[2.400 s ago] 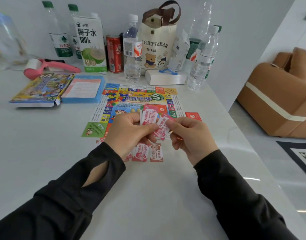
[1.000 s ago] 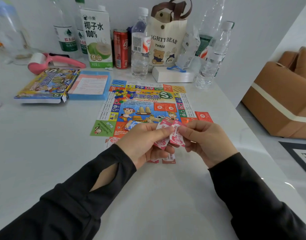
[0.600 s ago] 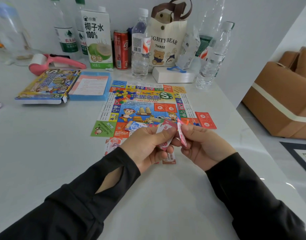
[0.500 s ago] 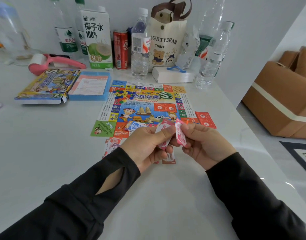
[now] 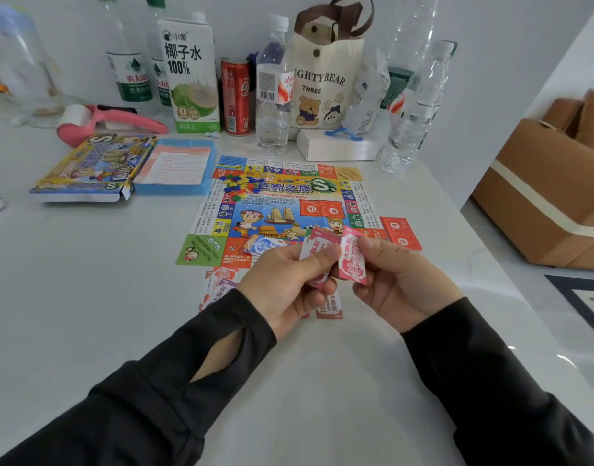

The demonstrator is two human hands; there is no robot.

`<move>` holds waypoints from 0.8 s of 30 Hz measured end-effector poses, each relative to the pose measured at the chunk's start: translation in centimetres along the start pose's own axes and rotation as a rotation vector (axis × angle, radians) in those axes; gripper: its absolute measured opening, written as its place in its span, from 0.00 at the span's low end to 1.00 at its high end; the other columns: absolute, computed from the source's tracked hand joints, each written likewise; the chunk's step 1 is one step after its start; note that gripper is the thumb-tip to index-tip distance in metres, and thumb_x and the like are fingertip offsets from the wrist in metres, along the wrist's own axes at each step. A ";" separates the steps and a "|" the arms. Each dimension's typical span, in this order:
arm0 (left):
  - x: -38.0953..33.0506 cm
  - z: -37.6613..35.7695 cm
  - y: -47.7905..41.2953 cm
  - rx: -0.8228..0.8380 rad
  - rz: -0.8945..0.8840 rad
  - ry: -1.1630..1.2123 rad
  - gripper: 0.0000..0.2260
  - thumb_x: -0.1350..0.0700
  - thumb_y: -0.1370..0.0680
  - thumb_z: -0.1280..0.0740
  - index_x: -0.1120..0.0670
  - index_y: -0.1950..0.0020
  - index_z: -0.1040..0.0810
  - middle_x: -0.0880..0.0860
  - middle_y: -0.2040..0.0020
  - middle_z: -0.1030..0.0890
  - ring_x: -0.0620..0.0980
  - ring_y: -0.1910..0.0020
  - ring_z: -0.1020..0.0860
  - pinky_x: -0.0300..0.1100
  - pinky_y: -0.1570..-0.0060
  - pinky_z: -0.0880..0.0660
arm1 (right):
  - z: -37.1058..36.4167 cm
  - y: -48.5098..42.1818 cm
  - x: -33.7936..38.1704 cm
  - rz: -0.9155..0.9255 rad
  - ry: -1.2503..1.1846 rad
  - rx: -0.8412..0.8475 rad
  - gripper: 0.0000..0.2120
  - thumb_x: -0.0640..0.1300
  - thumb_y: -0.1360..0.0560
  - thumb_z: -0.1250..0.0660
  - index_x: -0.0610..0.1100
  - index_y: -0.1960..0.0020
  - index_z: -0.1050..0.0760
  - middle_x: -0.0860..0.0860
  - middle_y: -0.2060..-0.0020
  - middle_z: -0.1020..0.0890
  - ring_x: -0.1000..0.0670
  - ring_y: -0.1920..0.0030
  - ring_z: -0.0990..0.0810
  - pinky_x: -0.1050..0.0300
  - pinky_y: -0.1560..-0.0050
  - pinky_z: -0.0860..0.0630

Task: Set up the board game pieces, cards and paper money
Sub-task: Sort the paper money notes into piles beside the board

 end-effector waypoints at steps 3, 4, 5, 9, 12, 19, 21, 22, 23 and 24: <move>0.0 -0.1 0.0 0.005 -0.016 0.006 0.07 0.56 0.32 0.32 0.60 0.61 0.22 0.51 0.74 0.24 0.42 0.79 0.29 0.30 0.82 0.32 | -0.3 0.1 -0.2 -0.017 -0.027 0.012 0.11 0.44 0.35 0.35 0.40 0.57 0.22 0.47 0.70 0.20 0.54 0.75 0.25 0.65 0.78 0.29; -0.1 -0.2 0.1 -0.002 -0.025 -0.009 0.07 0.56 0.31 0.32 0.60 0.61 0.21 0.51 0.74 0.24 0.42 0.79 0.29 0.30 0.82 0.32 | -0.4 0.1 -0.1 -0.016 -0.035 0.013 0.11 0.44 0.35 0.35 0.40 0.56 0.22 0.47 0.70 0.20 0.53 0.74 0.24 0.65 0.78 0.29; -0.2 -0.1 0.1 -0.018 -0.040 -0.034 0.06 0.57 0.30 0.32 0.60 0.61 0.21 0.51 0.74 0.24 0.42 0.79 0.29 0.30 0.81 0.32 | -0.4 0.1 -0.2 -0.016 -0.040 0.010 0.12 0.45 0.35 0.35 0.40 0.55 0.22 0.46 0.69 0.20 0.52 0.73 0.24 0.64 0.78 0.30; -0.8 0.6 0.0 -0.126 -0.129 -0.144 0.06 0.59 0.27 0.31 0.60 0.62 0.21 0.51 0.76 0.23 0.43 0.80 0.30 0.31 0.80 0.32 | -0.1 0.1 -0.1 -0.007 -0.004 -0.030 0.11 0.44 0.31 0.35 0.38 0.53 0.23 0.42 0.66 0.22 0.52 0.76 0.26 0.64 0.79 0.30; -1.1 0.9 0.0 -0.158 -0.172 -0.174 0.07 0.59 0.26 0.31 0.59 0.64 0.21 0.51 0.76 0.23 0.44 0.80 0.30 0.32 0.80 0.32 | 0.1 0.1 -0.1 -0.004 0.002 -0.044 0.08 0.42 0.24 0.38 0.37 0.53 0.24 0.42 0.69 0.21 0.54 0.79 0.27 0.65 0.79 0.29; -0.9 -0.1 0.3 -0.059 -0.160 -0.093 0.08 0.60 0.27 0.33 0.59 0.66 0.23 0.49 0.77 0.25 0.42 0.80 0.30 0.31 0.81 0.33 | -0.1 0.2 -0.3 -0.007 0.002 -0.036 0.10 0.42 0.25 0.39 0.39 0.59 0.22 0.46 0.72 0.21 0.56 0.80 0.29 0.66 0.78 0.28; -0.9 -0.1 0.3 -0.056 -0.155 -0.085 0.08 0.59 0.27 0.33 0.59 0.65 0.23 0.49 0.77 0.25 0.42 0.80 0.29 0.31 0.81 0.33 | -0.1 0.3 -0.3 -0.002 -0.001 -0.040 0.10 0.43 0.25 0.39 0.39 0.59 0.22 0.46 0.72 0.21 0.56 0.80 0.29 0.65 0.78 0.28; -0.9 -0.1 0.3 -0.055 -0.154 -0.085 0.07 0.59 0.27 0.33 0.59 0.65 0.23 0.49 0.77 0.25 0.42 0.80 0.29 0.31 0.81 0.33 | -0.1 0.2 -0.4 -0.001 -0.005 -0.040 0.10 0.43 0.25 0.39 0.39 0.59 0.22 0.46 0.72 0.21 0.55 0.80 0.29 0.65 0.78 0.28; -0.8 -0.2 0.3 -0.054 -0.152 -0.084 0.07 0.59 0.27 0.34 0.59 0.65 0.23 0.49 0.77 0.25 0.42 0.80 0.29 0.31 0.81 0.33 | -0.1 0.2 -0.4 -0.001 -0.008 -0.040 0.10 0.43 0.25 0.39 0.39 0.59 0.22 0.45 0.72 0.21 0.55 0.80 0.28 0.65 0.78 0.28; -0.8 -0.2 0.3 -0.051 -0.150 -0.080 0.07 0.59 0.27 0.34 0.59 0.64 0.23 0.49 0.77 0.25 0.42 0.80 0.29 0.31 0.81 0.33 | -0.1 0.2 -0.4 0.000 -0.011 -0.040 0.10 0.43 0.26 0.38 0.39 0.59 0.22 0.45 0.72 0.21 0.55 0.80 0.28 0.65 0.78 0.28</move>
Point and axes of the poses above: each hand's wrist, its own y-axis away from the middle knuckle, its own z-axis out of the back of the hand, x = y × z, the point moved 8 cm from there along -y, towards the middle knuckle
